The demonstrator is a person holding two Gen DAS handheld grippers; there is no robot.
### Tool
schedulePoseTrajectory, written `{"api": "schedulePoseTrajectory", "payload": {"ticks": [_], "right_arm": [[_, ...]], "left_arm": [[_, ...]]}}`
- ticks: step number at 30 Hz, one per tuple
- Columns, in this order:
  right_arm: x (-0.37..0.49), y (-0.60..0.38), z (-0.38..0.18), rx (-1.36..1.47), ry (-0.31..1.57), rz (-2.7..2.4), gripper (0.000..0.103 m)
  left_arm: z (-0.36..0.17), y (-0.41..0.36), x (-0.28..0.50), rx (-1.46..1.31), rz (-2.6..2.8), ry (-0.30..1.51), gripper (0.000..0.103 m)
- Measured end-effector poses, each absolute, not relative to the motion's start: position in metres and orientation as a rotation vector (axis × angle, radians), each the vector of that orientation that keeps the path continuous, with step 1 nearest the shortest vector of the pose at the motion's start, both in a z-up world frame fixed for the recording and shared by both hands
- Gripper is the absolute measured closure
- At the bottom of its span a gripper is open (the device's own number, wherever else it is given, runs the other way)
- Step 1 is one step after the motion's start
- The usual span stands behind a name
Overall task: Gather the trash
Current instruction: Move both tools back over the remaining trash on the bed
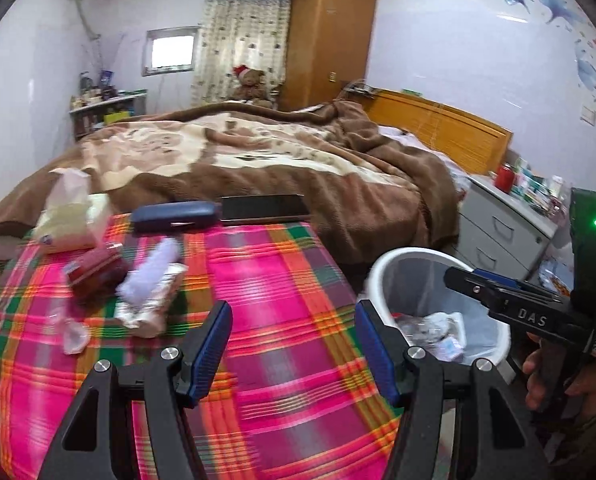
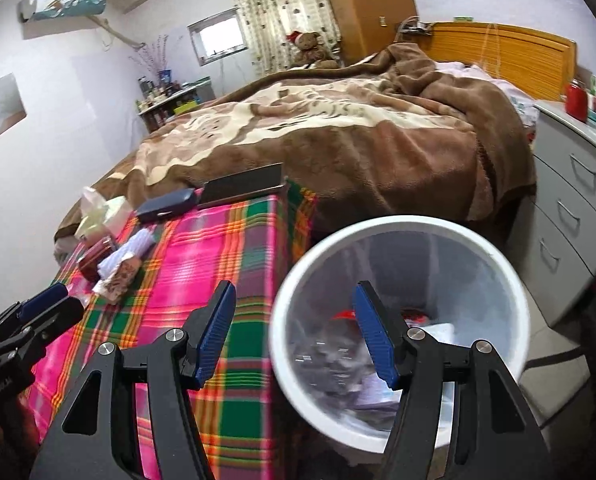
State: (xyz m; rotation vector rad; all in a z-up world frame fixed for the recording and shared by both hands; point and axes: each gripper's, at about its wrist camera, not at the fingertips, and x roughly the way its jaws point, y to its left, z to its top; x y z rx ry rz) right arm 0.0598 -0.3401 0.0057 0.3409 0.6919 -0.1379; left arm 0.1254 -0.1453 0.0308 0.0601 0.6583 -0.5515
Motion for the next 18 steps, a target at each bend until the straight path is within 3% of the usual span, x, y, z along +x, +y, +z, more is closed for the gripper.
{"api": "schedulePoseTrajectory", "payload": {"ticks": [18], "right_arm": [[0.112, -0.261, 0.005, 0.293, 0.749, 0.007, 0.041]], "left_arm": [[0.013, -0.012, 0.171, -0.030, -0.294, 0.677, 0.040]]}}
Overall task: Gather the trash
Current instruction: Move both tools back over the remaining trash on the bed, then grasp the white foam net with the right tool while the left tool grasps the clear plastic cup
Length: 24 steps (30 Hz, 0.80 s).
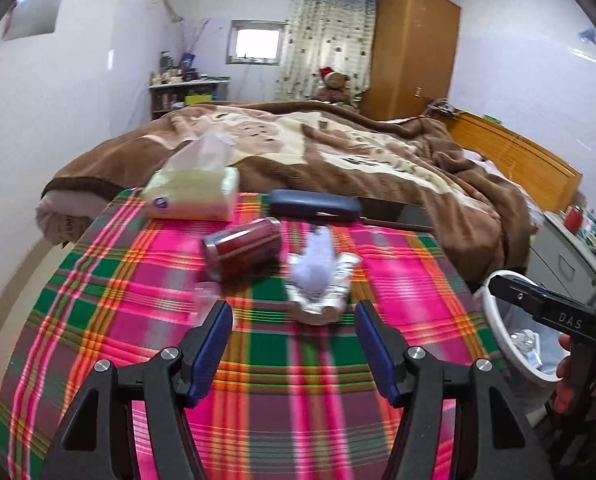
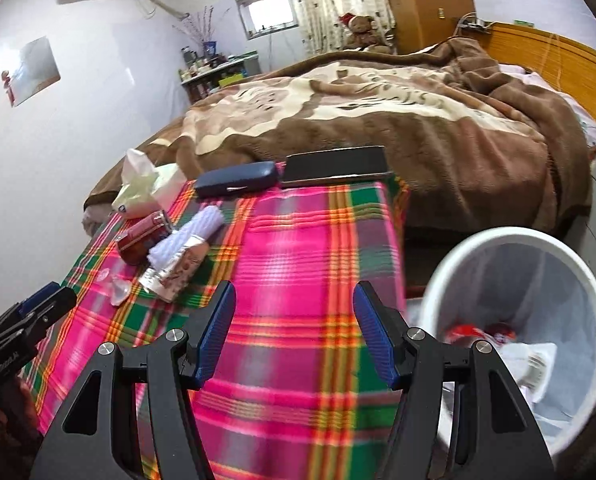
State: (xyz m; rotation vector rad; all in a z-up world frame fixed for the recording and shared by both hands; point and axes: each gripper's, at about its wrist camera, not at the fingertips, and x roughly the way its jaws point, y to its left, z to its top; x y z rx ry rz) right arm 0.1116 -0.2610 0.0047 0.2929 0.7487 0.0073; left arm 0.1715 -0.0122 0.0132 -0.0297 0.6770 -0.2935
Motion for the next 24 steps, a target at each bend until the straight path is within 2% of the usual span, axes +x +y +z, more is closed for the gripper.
{"api": "schedulePoseTrajectory", "payload": {"ticks": [10, 24], "right_arm": [[0.166, -0.214, 0.003, 0.273, 0.794, 0.080, 0.041], [0.231, -0.174, -0.008, 0.267, 0.844, 0.133, 0.041]], "left_arm": [[-0.013, 0.031, 0.210, -0.052, -0.243, 0.737, 0.040], [-0.042, 0.046, 0.252, -0.066, -0.246, 0.807, 0.040]]}}
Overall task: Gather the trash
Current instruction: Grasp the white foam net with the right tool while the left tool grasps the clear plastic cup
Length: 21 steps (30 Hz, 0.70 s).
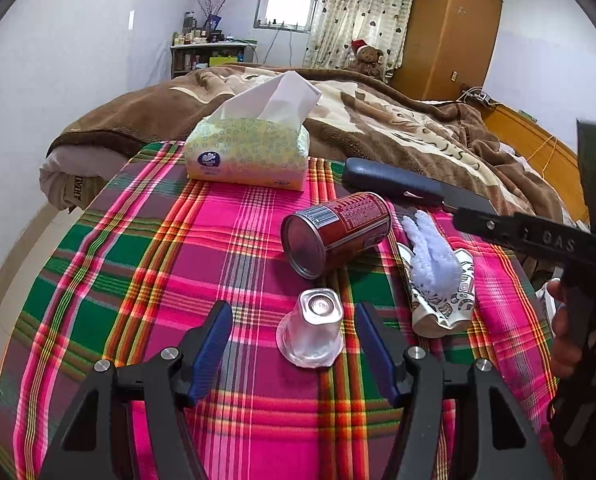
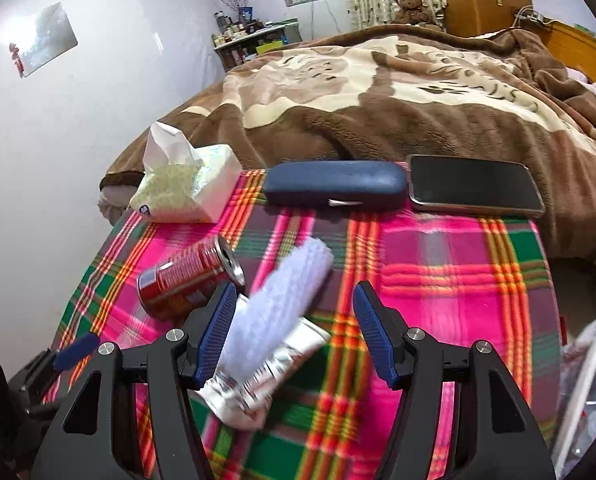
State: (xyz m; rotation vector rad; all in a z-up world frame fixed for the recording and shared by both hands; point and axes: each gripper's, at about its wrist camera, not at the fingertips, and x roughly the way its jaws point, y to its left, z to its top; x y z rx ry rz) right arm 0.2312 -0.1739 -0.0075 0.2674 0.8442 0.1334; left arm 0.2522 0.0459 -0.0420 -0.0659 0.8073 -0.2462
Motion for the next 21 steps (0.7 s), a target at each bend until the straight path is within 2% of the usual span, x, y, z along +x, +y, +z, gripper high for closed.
{"api": "schedulePoseTrajectory", "payload": {"ticks": [8, 11, 16, 18, 20, 21], "right_arm": [[0.244, -0.155, -0.017, 0.225, 0.880, 0.159, 0.041], [0.248, -0.149, -0.023, 0.202, 0.903, 0.165, 0.052], [0.246, -0.145, -0.027, 0.169, 0.908, 0.159, 0.056], [0.246, -0.145, -0.028, 0.161, 0.905, 0.151, 0.064], [0.245, -0.145, -0.027, 0.157, 0.897, 0.146, 0.067], [0.244, -0.146, -0.027, 0.158, 0.894, 0.146, 0.071]], "left_arm": [[-0.050, 0.037, 0.263, -0.040, -0.255, 0.840, 0.040], [-0.053, 0.036, 0.267, -0.050, -0.257, 0.850, 0.040], [-0.058, 0.034, 0.273, -0.052, -0.260, 0.858, 0.040], [-0.059, 0.034, 0.274, -0.060, -0.264, 0.859, 0.041], [-0.060, 0.034, 0.274, -0.057, -0.265, 0.862, 0.046], [-0.061, 0.033, 0.275, -0.053, -0.263, 0.867, 0.054]]}}
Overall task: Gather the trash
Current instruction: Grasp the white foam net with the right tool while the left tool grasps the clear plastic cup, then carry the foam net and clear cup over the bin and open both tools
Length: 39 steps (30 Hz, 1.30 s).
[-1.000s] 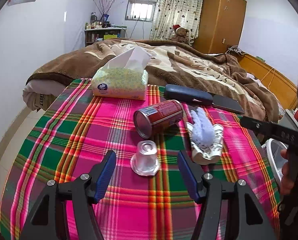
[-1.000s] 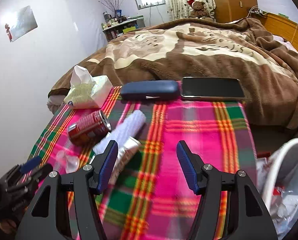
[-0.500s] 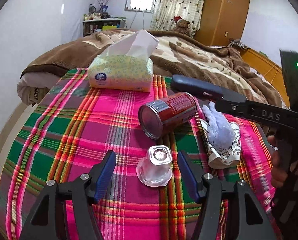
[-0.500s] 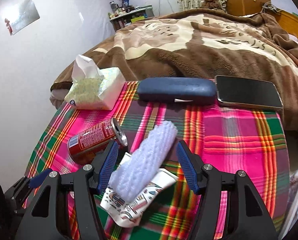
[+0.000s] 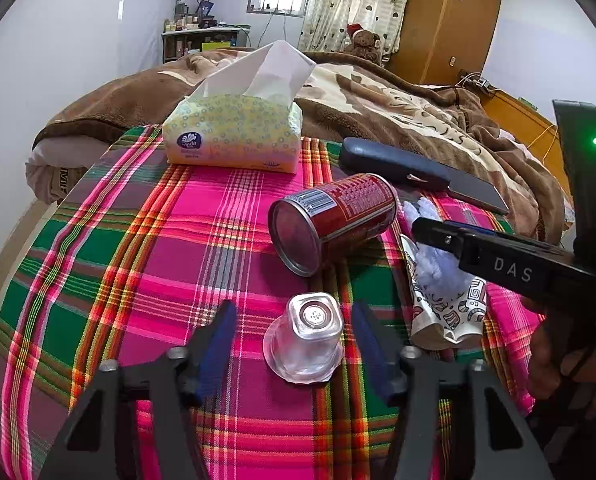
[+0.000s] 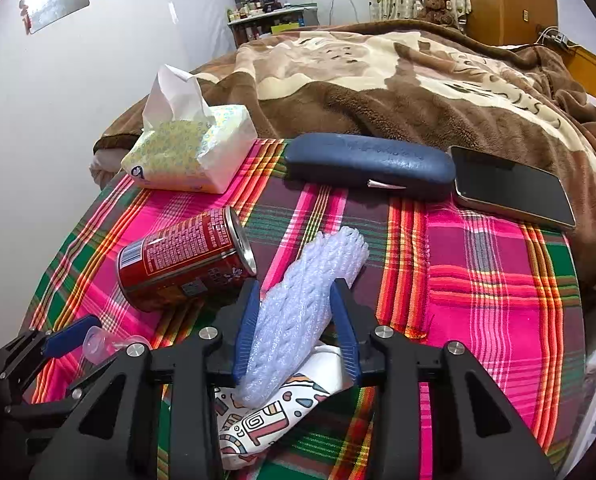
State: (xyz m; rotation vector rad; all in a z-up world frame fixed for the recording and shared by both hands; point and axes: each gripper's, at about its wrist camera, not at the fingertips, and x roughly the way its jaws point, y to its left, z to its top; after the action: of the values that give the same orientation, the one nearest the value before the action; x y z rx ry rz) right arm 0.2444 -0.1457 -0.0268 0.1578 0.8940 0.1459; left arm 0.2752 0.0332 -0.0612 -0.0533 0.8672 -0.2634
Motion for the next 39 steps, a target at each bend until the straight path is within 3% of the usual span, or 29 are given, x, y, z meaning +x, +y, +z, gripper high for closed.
{"api": "schedulePoseTrajectory", "payload": {"ticks": [2, 10, 39], "right_arm": [[0.243, -0.146, -0.026, 0.153, 0.885, 0.145, 0.081], [0.238, -0.147, -0.024, 0.166, 0.854, 0.154, 0.094], [0.201, -0.172, 0.007, 0.265, 0.742, 0.194, 0.094]], "left_arm": [[-0.063, 0.032, 0.276, -0.049, -0.255, 0.873, 0.057], [-0.061, 0.032, 0.271, -0.041, -0.258, 0.867, 0.074], [-0.012, 0.015, 0.223, -0.020, -0.273, 0.767, 0.074]]}}
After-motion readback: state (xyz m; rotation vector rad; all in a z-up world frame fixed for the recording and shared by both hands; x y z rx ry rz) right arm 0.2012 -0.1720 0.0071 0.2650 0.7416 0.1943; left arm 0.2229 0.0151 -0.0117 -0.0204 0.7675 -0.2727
